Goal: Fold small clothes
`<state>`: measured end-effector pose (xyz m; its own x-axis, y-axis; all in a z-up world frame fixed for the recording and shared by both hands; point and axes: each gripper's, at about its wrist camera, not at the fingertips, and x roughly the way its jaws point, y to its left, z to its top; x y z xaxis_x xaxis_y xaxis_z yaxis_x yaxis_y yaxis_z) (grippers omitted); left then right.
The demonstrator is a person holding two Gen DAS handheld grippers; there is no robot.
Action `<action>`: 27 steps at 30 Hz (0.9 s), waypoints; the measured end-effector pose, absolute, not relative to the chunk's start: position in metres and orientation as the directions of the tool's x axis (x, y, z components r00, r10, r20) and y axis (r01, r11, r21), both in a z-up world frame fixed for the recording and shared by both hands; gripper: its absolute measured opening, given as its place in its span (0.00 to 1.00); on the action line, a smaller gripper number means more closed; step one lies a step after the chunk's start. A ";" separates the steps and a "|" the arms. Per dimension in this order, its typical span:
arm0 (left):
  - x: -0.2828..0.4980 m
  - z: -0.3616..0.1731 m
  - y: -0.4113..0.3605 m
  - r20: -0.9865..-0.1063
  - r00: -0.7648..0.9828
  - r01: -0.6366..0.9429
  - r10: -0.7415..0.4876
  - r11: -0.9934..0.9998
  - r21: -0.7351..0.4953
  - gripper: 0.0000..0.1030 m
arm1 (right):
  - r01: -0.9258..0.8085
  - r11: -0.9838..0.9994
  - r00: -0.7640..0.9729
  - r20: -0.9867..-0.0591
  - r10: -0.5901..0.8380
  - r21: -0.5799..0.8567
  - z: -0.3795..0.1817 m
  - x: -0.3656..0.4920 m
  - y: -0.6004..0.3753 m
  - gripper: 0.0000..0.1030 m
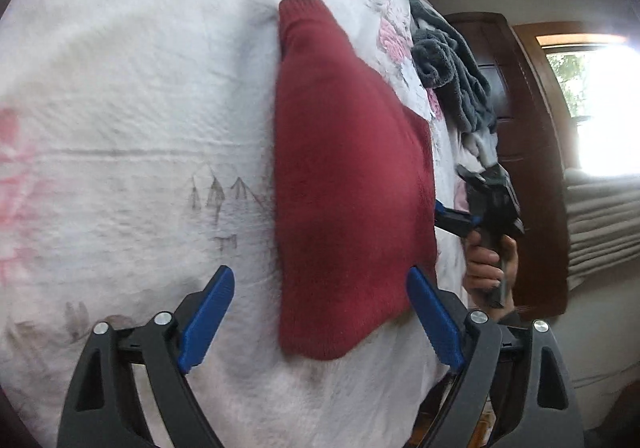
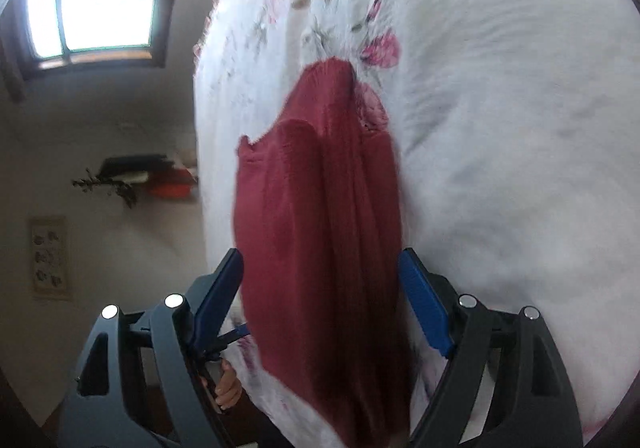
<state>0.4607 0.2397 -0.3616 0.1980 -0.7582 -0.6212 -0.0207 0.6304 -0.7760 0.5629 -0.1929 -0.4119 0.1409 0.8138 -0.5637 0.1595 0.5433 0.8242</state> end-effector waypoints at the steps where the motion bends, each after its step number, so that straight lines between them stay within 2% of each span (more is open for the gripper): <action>1: 0.461 -0.365 0.238 -0.619 0.194 -0.020 -0.761 0.628 -0.778 0.85 | 0.156 0.569 0.124 -0.587 0.800 0.808 -0.410 0.556 -0.194 0.77; 13: 0.473 -0.383 0.199 -0.564 0.093 0.019 -0.821 0.567 -0.823 0.85 | 0.080 0.598 0.066 -0.603 0.795 0.797 -0.414 0.584 -0.145 0.75; 14: 0.474 -0.386 0.196 -0.564 0.087 0.018 -0.821 0.567 -0.823 0.85 | 0.072 0.608 0.069 -0.612 0.788 0.790 -0.418 0.589 -0.141 0.74; 15: 0.476 -0.388 0.193 -0.564 0.081 0.017 -0.822 0.567 -0.824 0.85 | 0.093 0.615 0.075 -0.622 0.780 0.783 -0.425 0.592 -0.144 0.67; 17: 0.481 -0.390 0.186 -0.562 0.071 0.013 -0.824 0.564 -0.826 0.85 | 0.118 0.594 0.090 -0.605 0.792 0.796 -0.426 0.590 -0.149 0.66; 21: 0.483 -0.384 0.172 -0.617 0.065 0.020 -0.785 0.619 -0.785 0.84 | 0.045 0.630 0.075 -0.631 0.772 0.775 -0.419 0.590 -0.125 0.68; 23: 0.483 -0.385 0.174 -0.646 0.068 0.011 -0.760 0.648 -0.761 0.68 | 0.029 0.636 0.075 -0.636 0.768 0.771 -0.417 0.591 -0.118 0.57; 24: 0.484 -0.385 0.176 -0.648 0.066 -0.009 -0.759 0.649 -0.761 0.65 | 0.032 0.627 0.079 -0.628 0.774 0.778 -0.418 0.592 -0.118 0.51; 26: 0.485 -0.385 0.180 -0.644 0.060 -0.030 -0.763 0.643 -0.765 0.50 | 0.035 0.619 0.098 -0.619 0.779 0.784 -0.416 0.589 -0.120 0.45; 27: 0.486 -0.384 0.181 -0.644 0.059 -0.031 -0.763 0.644 -0.765 0.47 | 0.031 0.620 0.106 -0.620 0.778 0.784 -0.414 0.588 -0.118 0.43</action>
<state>0.4859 0.1807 -0.3845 0.0586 -0.7625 -0.6443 -0.0314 0.6437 -0.7647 0.5878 -0.1183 -0.4141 0.1061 0.7776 -0.6197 0.0307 0.6203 0.7837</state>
